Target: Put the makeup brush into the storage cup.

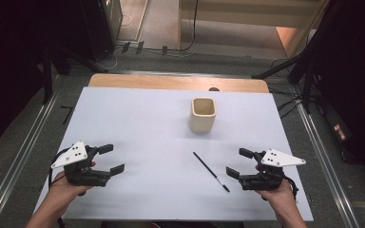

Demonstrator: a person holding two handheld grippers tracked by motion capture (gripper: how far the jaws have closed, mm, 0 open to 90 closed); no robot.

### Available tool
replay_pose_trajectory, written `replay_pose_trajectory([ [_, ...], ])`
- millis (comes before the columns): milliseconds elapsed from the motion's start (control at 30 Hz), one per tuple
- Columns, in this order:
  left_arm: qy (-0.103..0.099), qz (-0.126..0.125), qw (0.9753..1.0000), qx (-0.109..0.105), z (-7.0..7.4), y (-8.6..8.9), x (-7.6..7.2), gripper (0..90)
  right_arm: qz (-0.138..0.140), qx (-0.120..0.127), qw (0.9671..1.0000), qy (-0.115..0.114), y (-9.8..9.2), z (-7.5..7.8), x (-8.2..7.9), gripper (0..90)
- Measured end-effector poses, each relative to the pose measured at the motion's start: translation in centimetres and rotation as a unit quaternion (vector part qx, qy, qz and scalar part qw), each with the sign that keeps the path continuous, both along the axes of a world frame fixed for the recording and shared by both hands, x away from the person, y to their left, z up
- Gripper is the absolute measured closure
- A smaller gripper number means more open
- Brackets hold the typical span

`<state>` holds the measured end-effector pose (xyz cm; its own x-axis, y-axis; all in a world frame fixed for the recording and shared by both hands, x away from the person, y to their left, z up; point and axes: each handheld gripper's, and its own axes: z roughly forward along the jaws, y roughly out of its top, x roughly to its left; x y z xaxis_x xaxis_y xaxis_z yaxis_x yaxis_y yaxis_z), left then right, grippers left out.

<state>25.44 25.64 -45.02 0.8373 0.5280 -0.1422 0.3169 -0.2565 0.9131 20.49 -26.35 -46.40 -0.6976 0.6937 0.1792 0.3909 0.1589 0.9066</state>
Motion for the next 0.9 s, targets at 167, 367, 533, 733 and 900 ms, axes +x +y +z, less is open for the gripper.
replay_pose_trajectory([
  [167,0.003,0.001,1.0,0.001,0.01,-0.05,0.0,16.3,0.001,0.004,0.9999,0.009,-0.09,-0.03,-0.05,15.8],
  [367,0.008,0.001,0.9999,0.009,-0.02,0.01,0.08,16.2,0.002,-0.009,0.9999,0.008,-0.02,-0.05,-0.05,15.8],
  [533,0.004,0.003,0.9998,0.021,-0.02,0.0,0.0,16.2,-0.002,-0.025,0.9996,0.014,0.08,-0.18,-0.04,15.8],
  [733,0.012,0.002,0.9994,0.033,-0.11,-0.06,-0.03,16.2,0.004,-0.032,0.9993,0.021,0.25,-0.25,0.02,15.8],
  [900,0.012,0.004,0.9991,0.04,-0.18,-0.02,-0.1,16.2,0.007,-0.05,0.9985,0.023,0.33,-0.32,0.03,15.8],
])
